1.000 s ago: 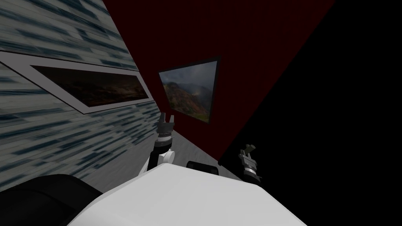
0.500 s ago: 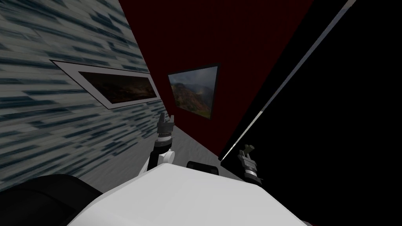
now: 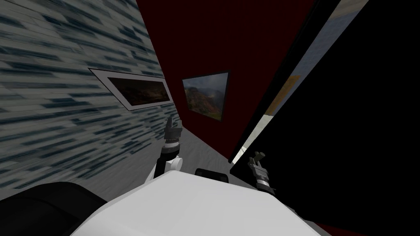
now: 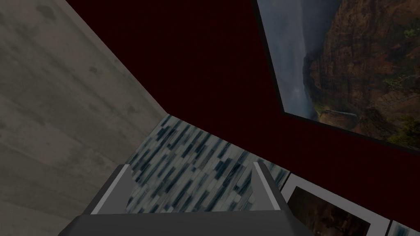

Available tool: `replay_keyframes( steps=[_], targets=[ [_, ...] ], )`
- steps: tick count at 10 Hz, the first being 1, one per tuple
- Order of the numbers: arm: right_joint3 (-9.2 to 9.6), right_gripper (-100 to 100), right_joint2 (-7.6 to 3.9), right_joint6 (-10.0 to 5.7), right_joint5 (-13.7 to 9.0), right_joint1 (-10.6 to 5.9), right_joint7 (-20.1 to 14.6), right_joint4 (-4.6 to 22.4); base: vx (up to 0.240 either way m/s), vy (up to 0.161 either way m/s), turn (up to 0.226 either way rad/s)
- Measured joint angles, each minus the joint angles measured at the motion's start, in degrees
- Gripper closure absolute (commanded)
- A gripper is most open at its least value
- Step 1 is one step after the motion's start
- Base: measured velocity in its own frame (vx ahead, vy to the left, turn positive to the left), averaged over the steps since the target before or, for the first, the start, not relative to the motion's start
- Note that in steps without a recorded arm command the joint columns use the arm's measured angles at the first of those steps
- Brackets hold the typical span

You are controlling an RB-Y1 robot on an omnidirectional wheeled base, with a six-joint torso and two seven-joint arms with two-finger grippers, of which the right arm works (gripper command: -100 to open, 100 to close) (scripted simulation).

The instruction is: Pull the door open

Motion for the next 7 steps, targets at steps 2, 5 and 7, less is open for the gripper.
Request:
replay_keyframes(
  steps=[2, 5, 7],
  targets=[
    [1.18, 100, -1.09, -1.27, 0.67, 0.75, -1.33, -0.09, -0.205, -0.013, 0.116],
    [3.18, 100, -2.82, -3.18, 1.77, 1.8, -3.54, 0.08, -0.255, -0.051, 0.124],
    [4.28, 100, -2.99, -3.97, 2.38, 1.93, -4.45, 0.67, -0.134, -0.029, 0.077]
  ],
)
